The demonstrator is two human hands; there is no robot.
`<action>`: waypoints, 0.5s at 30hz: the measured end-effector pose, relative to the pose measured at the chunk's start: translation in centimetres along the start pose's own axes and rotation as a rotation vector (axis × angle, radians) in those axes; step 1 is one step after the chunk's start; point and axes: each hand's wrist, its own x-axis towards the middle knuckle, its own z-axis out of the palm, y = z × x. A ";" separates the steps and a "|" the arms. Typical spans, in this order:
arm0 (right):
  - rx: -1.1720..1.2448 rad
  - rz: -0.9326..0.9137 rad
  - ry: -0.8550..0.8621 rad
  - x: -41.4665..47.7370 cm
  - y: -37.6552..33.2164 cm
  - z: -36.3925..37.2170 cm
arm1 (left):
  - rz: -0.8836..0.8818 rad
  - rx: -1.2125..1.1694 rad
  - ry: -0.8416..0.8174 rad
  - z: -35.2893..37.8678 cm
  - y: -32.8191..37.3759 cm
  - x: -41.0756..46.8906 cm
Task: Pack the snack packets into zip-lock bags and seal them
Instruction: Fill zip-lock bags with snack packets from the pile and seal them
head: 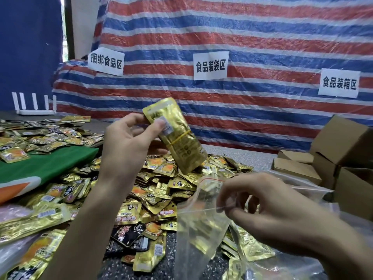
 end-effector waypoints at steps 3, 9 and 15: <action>0.006 -0.022 0.003 0.2 -0.1 0.2 | 0.039 0.003 -0.060 1.0 1.8 -1.4; 0.078 -0.059 0.130 0.1 0.0 0.4 | -0.011 0.242 -0.203 2.9 0.9 -2.6; 0.120 -0.043 0.352 0.4 0.6 0.4 | -0.032 0.395 -0.364 3.8 -0.3 -2.9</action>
